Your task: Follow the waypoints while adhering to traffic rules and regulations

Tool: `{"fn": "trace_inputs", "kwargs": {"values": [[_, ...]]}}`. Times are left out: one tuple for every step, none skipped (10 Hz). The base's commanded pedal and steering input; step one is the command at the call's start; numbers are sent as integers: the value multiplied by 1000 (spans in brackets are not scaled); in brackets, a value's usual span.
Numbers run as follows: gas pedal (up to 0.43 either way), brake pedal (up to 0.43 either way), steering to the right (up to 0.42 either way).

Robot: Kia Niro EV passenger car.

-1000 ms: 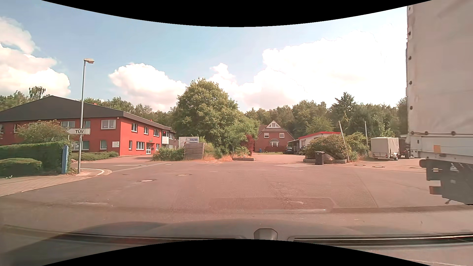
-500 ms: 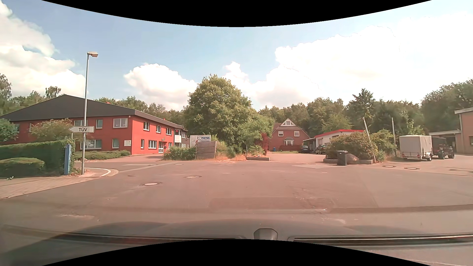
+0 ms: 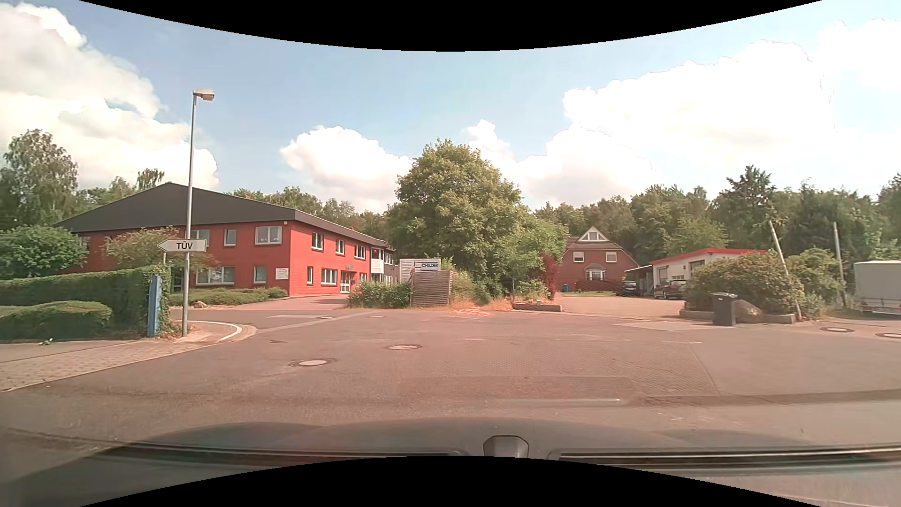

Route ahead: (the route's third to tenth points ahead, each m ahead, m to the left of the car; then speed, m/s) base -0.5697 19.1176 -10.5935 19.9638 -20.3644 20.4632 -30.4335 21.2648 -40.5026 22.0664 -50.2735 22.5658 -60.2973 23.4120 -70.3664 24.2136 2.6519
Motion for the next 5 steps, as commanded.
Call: {"fn": "trace_inputs", "kwargs": {"values": [[118, 0, -394], [118, 0, -406], [118, 0, -425], [110, 0, -448], [110, 0, -465]]}}
